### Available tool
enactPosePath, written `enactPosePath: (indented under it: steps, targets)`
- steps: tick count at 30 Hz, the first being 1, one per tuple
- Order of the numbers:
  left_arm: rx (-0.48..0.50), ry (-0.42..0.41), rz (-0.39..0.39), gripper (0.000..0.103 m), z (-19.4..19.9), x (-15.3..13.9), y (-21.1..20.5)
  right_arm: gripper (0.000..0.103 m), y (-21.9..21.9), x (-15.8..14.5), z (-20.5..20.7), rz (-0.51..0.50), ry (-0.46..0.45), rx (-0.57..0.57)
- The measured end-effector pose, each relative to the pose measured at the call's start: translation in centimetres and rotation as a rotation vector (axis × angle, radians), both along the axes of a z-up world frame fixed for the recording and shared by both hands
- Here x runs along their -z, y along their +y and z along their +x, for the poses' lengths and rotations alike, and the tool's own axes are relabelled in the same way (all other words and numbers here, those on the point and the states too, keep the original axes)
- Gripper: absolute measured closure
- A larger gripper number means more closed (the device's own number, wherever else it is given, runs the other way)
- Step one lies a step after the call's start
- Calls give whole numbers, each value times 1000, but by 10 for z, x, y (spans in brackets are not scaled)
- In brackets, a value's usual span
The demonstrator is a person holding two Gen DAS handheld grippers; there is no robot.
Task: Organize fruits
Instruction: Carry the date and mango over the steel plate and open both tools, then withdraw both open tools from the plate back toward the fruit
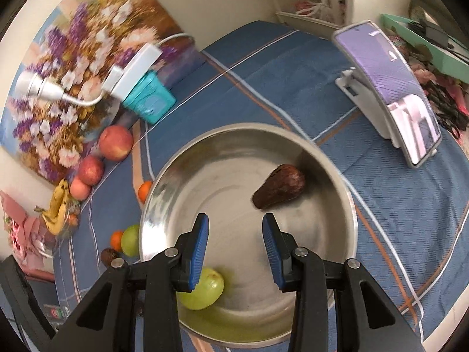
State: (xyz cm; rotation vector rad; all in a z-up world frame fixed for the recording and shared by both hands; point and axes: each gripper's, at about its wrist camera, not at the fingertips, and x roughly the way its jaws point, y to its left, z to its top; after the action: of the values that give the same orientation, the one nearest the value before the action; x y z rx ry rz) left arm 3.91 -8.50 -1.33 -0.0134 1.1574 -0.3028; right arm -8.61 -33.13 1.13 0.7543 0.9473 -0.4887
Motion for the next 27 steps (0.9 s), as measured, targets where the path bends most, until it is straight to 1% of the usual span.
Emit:
enactPosePath:
  steps: [1,6,9,10,11,12,14,16,17,18,19,24,25,26,27]
  targets:
    - [-38,5,1,46,5,1,12,64,3,0,2,-2,2,-13]
    - [-152,22,0,39,16,3,50,61,26,3,15,-25,29,-86]
    - [-192,22,7,26,20,4,63,52,41,4,21,-43,45,-131]
    - [-207,21,11,24,21,4,68,47,49,5,25,-53,50,-155]
    - [-225,19,16,19,21,4,73,43,53,4,26,-60,52,-168]
    - [-238,17,21,14,22,4,75,42,61,4,30,-75,57,-191]
    - [-267,13,28,7,22,5,84,40,70,3,35,-95,62,-229]
    - [-284,9,31,5,25,5,86,37,85,2,42,-117,66,-284]
    - [-293,2,32,3,24,5,89,31,89,2,44,-122,66,-298]
    - [-300,-6,35,0,24,4,92,28,95,2,45,-129,65,-317]
    - [-304,-9,38,0,23,3,95,25,103,1,48,-138,63,-342]
    - [-348,-14,46,0,25,4,113,24,126,5,56,-138,61,-419]
    - [-355,-12,45,0,25,4,116,21,129,6,58,-136,61,-427]
    - [-362,-11,45,0,25,5,120,15,133,7,59,-135,62,-440]
    - [-365,-12,45,0,26,5,121,15,136,7,60,-136,61,-451]
